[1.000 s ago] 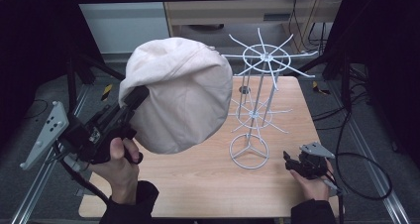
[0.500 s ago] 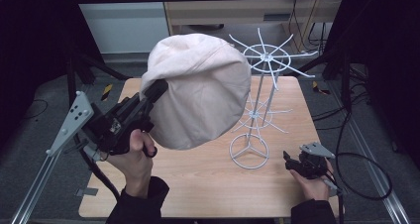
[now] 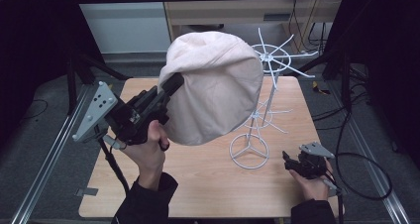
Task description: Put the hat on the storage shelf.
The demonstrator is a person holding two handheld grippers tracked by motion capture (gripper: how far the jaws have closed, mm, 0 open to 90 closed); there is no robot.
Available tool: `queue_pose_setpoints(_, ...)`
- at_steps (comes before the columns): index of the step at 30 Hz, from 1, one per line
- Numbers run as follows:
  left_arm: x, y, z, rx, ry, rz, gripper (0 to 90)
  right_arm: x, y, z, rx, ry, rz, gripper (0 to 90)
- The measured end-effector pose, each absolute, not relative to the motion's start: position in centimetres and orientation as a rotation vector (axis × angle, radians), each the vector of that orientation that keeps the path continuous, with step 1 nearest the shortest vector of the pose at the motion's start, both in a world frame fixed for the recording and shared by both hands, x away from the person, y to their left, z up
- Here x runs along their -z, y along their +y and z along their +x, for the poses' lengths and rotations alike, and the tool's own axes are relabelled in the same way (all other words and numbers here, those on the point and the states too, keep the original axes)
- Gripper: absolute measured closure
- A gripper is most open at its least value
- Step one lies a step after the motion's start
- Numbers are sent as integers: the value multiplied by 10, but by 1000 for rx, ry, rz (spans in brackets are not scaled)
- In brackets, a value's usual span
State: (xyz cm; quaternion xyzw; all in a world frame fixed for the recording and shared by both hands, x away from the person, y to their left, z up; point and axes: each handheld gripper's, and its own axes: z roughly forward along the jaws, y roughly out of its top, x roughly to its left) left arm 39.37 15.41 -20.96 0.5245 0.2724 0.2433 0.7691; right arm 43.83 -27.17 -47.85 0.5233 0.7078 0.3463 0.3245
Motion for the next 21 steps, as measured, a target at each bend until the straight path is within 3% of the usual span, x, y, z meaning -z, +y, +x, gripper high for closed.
queue_pose_setpoints(21,241,154,410,-495,663,1210,874,479,-272,438,-906,1859,1372,247)
